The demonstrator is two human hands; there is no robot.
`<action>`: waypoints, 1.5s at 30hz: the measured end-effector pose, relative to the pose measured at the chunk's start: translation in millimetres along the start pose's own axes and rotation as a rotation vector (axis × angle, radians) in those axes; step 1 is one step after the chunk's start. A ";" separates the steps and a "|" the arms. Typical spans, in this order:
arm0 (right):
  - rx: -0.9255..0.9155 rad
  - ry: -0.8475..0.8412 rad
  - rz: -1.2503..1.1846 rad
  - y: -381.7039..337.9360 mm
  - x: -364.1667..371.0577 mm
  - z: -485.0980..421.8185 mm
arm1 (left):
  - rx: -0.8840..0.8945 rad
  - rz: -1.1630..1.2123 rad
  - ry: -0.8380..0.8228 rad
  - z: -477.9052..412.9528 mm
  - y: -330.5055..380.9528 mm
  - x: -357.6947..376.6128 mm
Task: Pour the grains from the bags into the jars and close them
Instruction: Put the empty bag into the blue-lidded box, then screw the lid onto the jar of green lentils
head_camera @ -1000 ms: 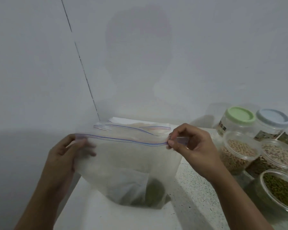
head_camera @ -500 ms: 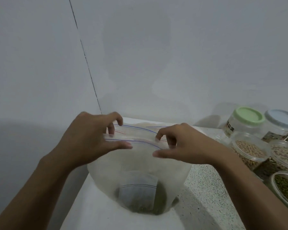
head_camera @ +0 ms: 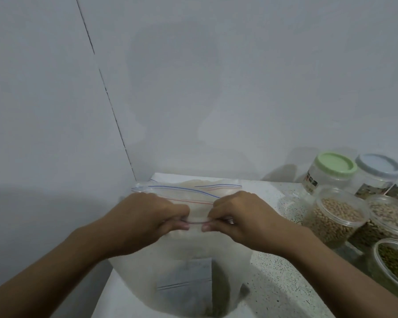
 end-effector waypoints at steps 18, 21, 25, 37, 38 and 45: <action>0.498 -0.163 -0.789 54.2 68.1 41.3 | -0.813 1.199 0.299 95.3 -82.2 69.5; 0.558 -0.159 -0.779 55.5 87.8 46.9 | -0.843 1.229 0.322 98.2 -84.2 91.7; 0.628 -0.113 -0.787 57.1 109.3 53.3 | -0.807 1.125 0.340 95.0 -84.2 99.8; 0.640 0.026 -0.440 53.4 77.2 60.4 | -0.749 0.834 0.538 106.9 -84.3 78.4; 0.653 0.076 -0.431 52.5 70.7 61.3 | -0.729 0.788 0.553 106.8 -80.9 74.6; 0.652 0.354 -0.525 43.9 38.3 71.4 | -0.544 0.393 0.584 88.2 -43.5 36.4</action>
Point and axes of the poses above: each hand's wrist, its own z-axis away from the middle knuckle, its own x-axis out of the palm, y = z × x, the point moved 3 cm from there along -z, towards the middle knuckle, and after that the axes turned 11 degrees about z, right-handed, at the moved point
